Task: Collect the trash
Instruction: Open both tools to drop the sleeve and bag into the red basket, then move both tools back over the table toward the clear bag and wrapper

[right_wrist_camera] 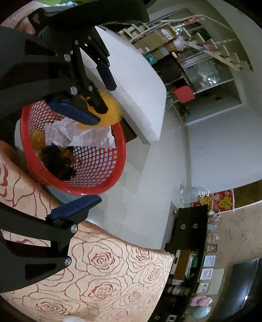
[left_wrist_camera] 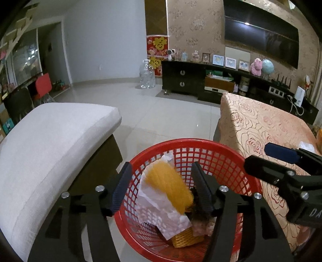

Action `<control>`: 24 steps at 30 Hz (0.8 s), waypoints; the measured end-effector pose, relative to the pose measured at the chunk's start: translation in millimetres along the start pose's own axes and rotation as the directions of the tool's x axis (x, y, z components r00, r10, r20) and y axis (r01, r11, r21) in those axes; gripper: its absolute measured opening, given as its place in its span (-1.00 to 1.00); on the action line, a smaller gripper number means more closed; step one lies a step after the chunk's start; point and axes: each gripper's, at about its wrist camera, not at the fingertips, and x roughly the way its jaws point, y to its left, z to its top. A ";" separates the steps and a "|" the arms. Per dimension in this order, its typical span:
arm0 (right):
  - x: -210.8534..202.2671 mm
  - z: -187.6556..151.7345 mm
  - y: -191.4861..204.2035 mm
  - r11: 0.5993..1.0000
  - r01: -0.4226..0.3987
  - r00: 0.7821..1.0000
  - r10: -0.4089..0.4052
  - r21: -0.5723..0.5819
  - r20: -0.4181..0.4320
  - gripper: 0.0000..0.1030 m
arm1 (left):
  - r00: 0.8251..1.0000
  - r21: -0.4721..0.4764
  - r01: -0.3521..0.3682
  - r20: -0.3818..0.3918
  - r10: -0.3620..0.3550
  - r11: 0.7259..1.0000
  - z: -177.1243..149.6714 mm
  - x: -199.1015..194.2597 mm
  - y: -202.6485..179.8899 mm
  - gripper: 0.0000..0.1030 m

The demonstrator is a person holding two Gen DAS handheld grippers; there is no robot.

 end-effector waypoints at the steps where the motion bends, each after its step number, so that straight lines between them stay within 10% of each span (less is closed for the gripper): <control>1: -2.2 -0.3 -2.2 1.000 0.005 1.000 -0.005 0.005 0.004 0.34 | 1.000 -0.003 0.000 0.002 0.000 1.000 0.3 -0.5 0.1 0.20; 24: -60.2 -28.2 -56.5 0.983 0.166 0.984 -0.171 0.079 0.059 0.51 | 0.991 0.048 0.078 0.110 -0.083 0.996 5.7 -25.1 -38.1 0.65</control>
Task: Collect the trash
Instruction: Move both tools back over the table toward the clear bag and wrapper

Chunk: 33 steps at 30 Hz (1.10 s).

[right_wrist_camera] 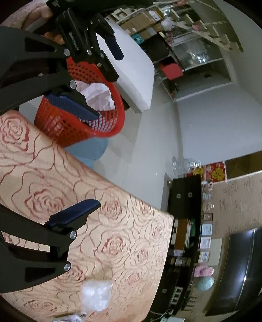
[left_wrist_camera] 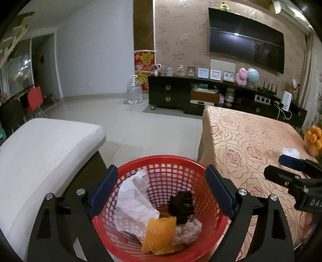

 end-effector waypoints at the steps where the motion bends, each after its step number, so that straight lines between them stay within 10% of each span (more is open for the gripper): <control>1: -3.2 -0.7 -5.6 1.000 0.010 1.000 -0.010 0.009 0.003 0.51 | 1.000 0.004 0.003 0.000 -0.003 1.000 -0.8 0.2 -0.9 0.66; 33: -91.3 -41.3 -156.1 0.923 0.314 0.943 -0.331 0.224 0.044 0.59 | 0.988 0.190 0.156 -0.027 -0.154 0.969 -2.7 2.1 -121.1 0.66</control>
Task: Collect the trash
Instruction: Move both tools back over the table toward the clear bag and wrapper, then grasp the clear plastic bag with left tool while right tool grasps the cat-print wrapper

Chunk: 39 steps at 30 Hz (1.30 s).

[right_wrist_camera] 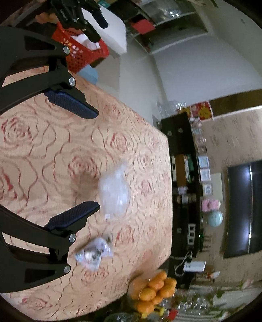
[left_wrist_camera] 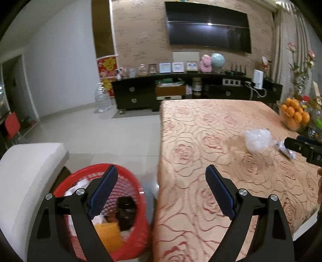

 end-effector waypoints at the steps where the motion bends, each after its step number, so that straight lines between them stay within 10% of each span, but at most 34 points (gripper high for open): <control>1: -2.6 -0.1 -4.7 1.000 0.009 1.000 -0.009 0.006 0.004 0.59 | 1.000 0.002 0.015 -0.001 -0.015 1.000 0.9 1.2 -5.5 0.66; 21: -17.1 -25.0 -134.3 0.940 0.204 0.979 -0.193 0.273 -0.067 0.59 | 0.974 0.200 0.220 -0.101 -0.203 0.955 48.0 70.6 -136.2 0.66; 39: -0.9 -42.4 -151.9 0.928 0.221 0.973 -0.186 0.301 -0.140 0.59 | 0.890 0.289 0.447 -0.243 -0.386 0.847 61.0 171.1 -246.5 0.66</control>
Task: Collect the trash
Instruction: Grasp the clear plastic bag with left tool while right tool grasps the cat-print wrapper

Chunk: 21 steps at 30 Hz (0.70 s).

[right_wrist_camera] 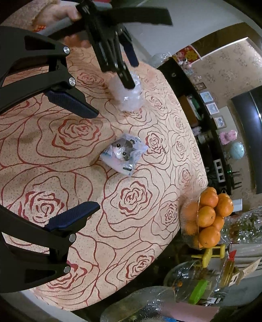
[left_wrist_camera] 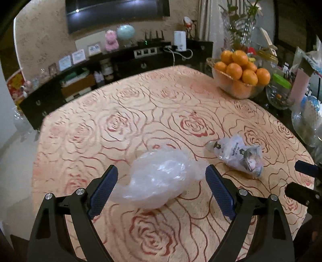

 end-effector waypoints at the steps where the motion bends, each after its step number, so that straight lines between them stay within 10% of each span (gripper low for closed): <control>1: 1.5 -0.5 0.8 1.000 0.000 1.000 0.000 -0.002 -0.003 0.58 | 1.000 0.001 0.001 -0.008 -0.001 1.000 -1.1 6.3 -1.2 0.66; 5: 11.1 -4.4 5.8 1.000 -0.001 1.000 0.000 -0.021 -0.028 0.58 | 0.999 -0.017 -0.001 -0.033 0.000 1.000 -6.8 21.8 -1.0 0.60; 10: 18.3 -6.2 8.9 1.000 -0.006 0.999 0.005 -0.025 -0.046 0.58 | 0.999 -0.059 0.011 -0.035 -0.013 0.998 -13.4 26.2 7.1 -0.13; 21: 18.7 0.4 21.9 0.994 0.031 0.999 -0.028 -0.106 0.029 0.58 | 0.999 -0.138 0.041 -0.007 -0.042 0.990 -25.5 -0.1 19.4 -0.23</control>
